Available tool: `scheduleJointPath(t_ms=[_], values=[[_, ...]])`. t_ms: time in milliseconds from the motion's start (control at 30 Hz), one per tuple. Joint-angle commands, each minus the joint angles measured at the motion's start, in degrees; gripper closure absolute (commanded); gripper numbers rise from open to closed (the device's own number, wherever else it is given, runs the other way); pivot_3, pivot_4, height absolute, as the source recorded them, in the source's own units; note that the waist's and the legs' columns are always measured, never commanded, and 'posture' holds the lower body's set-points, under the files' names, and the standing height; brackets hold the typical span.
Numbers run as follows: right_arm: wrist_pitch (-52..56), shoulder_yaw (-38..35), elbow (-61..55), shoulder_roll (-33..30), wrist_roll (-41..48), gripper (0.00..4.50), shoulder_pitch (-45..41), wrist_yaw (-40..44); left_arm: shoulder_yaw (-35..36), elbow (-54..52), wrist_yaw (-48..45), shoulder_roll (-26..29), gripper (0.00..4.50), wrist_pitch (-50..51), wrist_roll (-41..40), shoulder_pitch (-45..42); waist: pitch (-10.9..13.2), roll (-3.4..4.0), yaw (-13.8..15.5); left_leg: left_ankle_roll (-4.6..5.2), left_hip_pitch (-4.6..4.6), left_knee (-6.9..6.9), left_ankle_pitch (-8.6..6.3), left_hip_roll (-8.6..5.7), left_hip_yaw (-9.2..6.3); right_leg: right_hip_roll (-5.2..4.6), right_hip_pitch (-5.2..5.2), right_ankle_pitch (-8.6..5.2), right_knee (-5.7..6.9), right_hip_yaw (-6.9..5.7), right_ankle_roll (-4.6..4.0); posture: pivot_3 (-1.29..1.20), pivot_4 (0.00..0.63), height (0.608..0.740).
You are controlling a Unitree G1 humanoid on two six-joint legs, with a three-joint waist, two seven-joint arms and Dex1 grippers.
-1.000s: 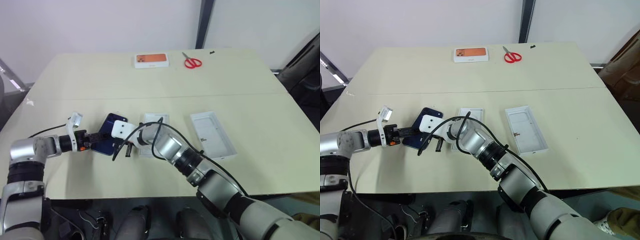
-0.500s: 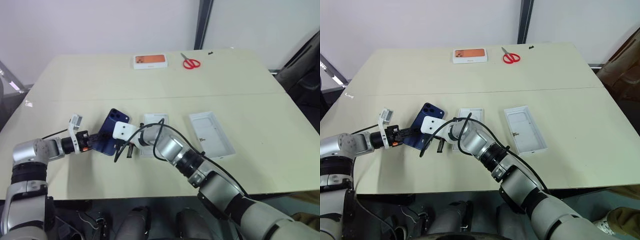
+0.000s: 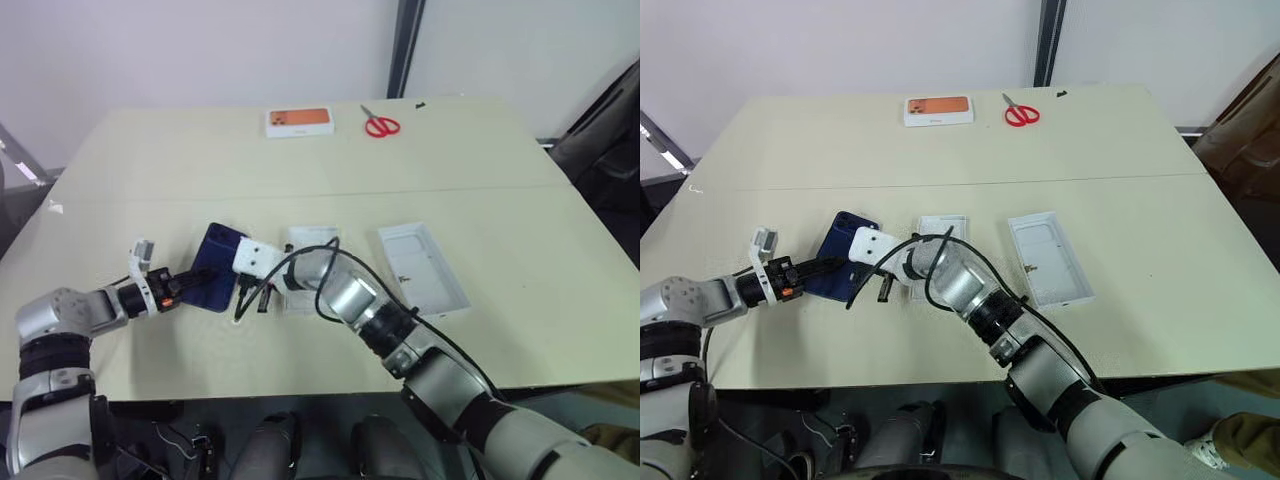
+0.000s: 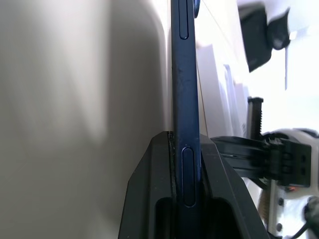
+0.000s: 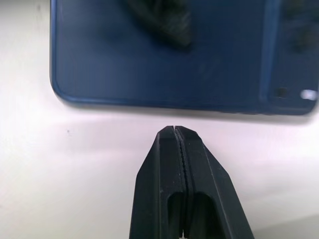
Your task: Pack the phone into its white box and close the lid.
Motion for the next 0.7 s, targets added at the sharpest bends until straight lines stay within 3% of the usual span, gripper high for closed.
scheduleJointPath(t_ms=[33, 133, 233, 500, 667, 700], values=[[3.7, -6.4, -9.4, -0.1, 8.4, 4.25, -0.3, 4.5, 5.1, -5.2, 1.9, -1.6, 4.49, 0.9, -4.7, 1.8, 0.0, -0.02, 0.0, -0.01, -0.01, 0.00, 0.01, 0.02, 0.00, 0.00, -0.01, 0.00, 0.00, -0.01, 0.00, 0.00, 0.150, 0.734], [5.6, -7.5, -16.9, -4.6, 11.1, 3.22, 1.9, 8.2, 9.2, -9.2, 3.6, -3.5, 4.50, 2.9, -9.1, 2.8, 0.1, -0.15, 0.1, 0.02, -0.03, 0.00, -0.02, 0.03, -0.01, 0.02, -0.01, 0.00, 0.00, -0.01, 0.00, 0.00, 0.150, 0.734], [5.6, -7.6, -24.1, -10.8, 14.0, 1.73, 5.2, 12.7, 11.1, -12.9, 6.8, -5.9, 4.50, 4.0, -11.7, 3.2, 0.2, -0.36, 0.3, 0.11, -0.09, 0.02, -0.07, 0.03, -0.03, 0.01, -0.01, 0.00, -0.07, -0.03, 0.00, 0.00, 0.150, 0.734], [-3.0, -4.3, -31.8, -25.6, 13.9, 1.73, 15.3, 19.8, 13.8, -18.9, 15.7, -11.7, 4.50, 5.7, -17.4, 1.9, 0.3, -0.54, 0.0, 0.16, -0.10, -0.02, -0.10, 0.06, 0.03, 0.01, 0.02, 0.00, -0.11, 0.00, 0.00, 0.00, 0.150, 0.734], [-4.7, -4.0, -31.7, -27.7, 13.1, 1.73, 17.9, 19.2, 13.0, -20.2, 18.3, -13.7, 4.50, 5.6, -19.3, 2.8, 0.3, -0.59, 0.0, 0.14, -0.13, -0.01, -0.09, 0.09, 0.09, 0.04, 0.08, 0.00, -0.10, 0.03, 0.00, 0.00, 0.150, 0.734], [-5.4, -3.9, -31.7, -28.1, 12.9, 1.96, 18.2, 19.2, 12.8, -20.6, 18.7, -14.0, 4.50, 5.7, -19.7, 2.9, 0.3, -0.61, 0.1, 0.14, -0.13, -0.01, -0.09, 0.09, 0.08, 0.03, 0.08, 0.00, -0.10, 0.02, 0.00, 0.00, 0.150, 0.734]])
